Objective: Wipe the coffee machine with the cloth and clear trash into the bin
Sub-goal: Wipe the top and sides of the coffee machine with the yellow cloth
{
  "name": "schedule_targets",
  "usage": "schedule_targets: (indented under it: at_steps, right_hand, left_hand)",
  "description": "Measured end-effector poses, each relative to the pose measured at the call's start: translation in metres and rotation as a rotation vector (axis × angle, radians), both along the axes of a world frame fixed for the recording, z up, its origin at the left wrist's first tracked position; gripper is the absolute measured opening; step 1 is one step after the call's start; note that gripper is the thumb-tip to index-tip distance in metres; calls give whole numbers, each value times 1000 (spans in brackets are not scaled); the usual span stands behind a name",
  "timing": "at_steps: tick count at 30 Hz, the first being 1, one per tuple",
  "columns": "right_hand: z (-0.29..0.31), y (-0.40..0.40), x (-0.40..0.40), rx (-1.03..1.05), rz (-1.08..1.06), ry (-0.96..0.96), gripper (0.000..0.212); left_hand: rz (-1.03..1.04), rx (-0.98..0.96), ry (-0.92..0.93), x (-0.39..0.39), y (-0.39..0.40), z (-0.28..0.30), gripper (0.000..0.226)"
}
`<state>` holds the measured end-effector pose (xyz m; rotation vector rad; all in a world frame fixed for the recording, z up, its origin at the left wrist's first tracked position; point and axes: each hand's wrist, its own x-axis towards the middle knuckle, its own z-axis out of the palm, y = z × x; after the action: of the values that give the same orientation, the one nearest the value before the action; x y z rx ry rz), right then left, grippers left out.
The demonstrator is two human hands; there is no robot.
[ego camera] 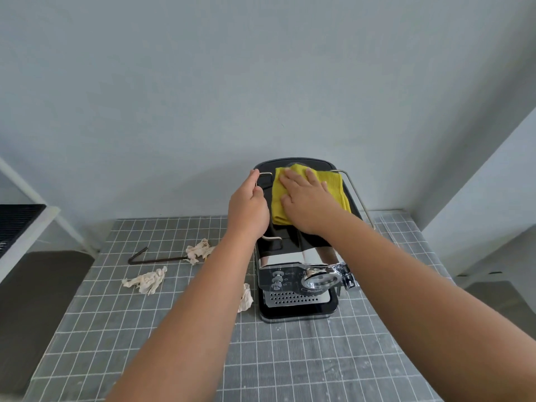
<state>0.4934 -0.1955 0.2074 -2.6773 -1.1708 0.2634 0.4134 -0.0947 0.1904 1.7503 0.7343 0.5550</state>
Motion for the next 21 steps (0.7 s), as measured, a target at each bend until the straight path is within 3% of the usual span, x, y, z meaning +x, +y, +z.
schedule_targets:
  at_steps: [7, 12, 15, 21]
  right_hand:
    - [4, -19, -38, 97, 207, -31, 43]
    - [11, 15, -10, -77, 353, -81, 47]
    - [8, 13, 4, -103, 305, -85, 48]
    - [-3, -22, -5, 75, -42, 57, 51]
  left_hand:
    - [28, -33, -33, 4, 1, -4, 44]
    - [39, -107, -85, 3, -2, -6, 42]
    - [50, -96, -88, 2, 0, -7, 42]
    - [21, -38, -44, -1, 0, -4, 45]
